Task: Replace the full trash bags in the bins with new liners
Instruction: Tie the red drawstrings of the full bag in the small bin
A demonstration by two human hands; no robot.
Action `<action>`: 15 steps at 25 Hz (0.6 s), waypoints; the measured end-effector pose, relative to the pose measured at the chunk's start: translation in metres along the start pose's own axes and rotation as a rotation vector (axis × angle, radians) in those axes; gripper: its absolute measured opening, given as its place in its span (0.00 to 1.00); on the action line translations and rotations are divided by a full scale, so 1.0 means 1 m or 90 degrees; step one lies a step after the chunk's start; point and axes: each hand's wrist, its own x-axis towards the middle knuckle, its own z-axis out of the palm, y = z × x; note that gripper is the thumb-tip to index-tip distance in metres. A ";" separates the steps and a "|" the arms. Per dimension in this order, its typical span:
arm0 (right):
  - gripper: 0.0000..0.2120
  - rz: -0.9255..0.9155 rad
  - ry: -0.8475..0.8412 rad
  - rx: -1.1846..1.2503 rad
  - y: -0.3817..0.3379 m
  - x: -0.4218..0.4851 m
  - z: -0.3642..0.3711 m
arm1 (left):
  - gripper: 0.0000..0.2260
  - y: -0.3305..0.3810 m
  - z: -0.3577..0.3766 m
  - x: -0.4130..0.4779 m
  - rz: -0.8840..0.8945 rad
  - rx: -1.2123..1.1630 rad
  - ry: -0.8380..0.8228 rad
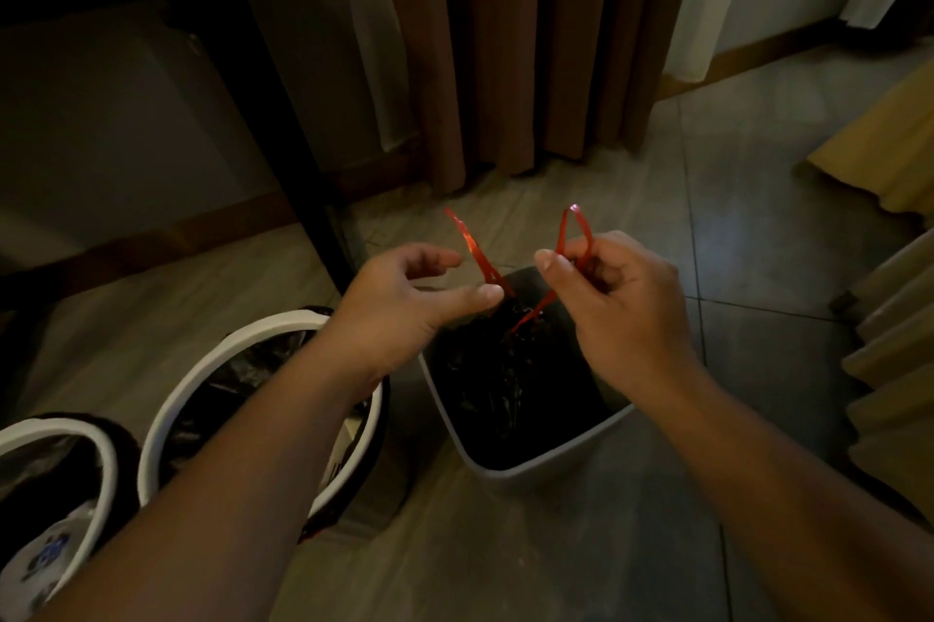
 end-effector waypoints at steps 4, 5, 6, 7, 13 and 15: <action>0.05 0.015 -0.033 0.083 -0.001 0.001 -0.009 | 0.17 0.015 0.019 0.010 0.141 0.063 -0.005; 0.04 0.019 -0.042 0.120 0.000 0.002 -0.012 | 0.14 0.022 0.024 0.014 0.162 0.065 -0.019; 0.04 0.032 -0.046 0.163 -0.001 0.003 -0.016 | 0.14 0.027 0.029 0.017 0.170 0.050 -0.032; 0.04 0.054 -0.040 0.205 -0.001 0.005 -0.019 | 0.14 0.031 0.034 0.021 0.171 0.015 -0.036; 0.04 0.178 0.104 0.395 0.000 0.022 -0.033 | 0.13 0.035 0.034 0.030 0.201 -0.138 0.004; 0.03 0.176 0.101 0.407 -0.002 0.025 -0.038 | 0.14 0.033 0.032 0.031 0.188 -0.142 -0.002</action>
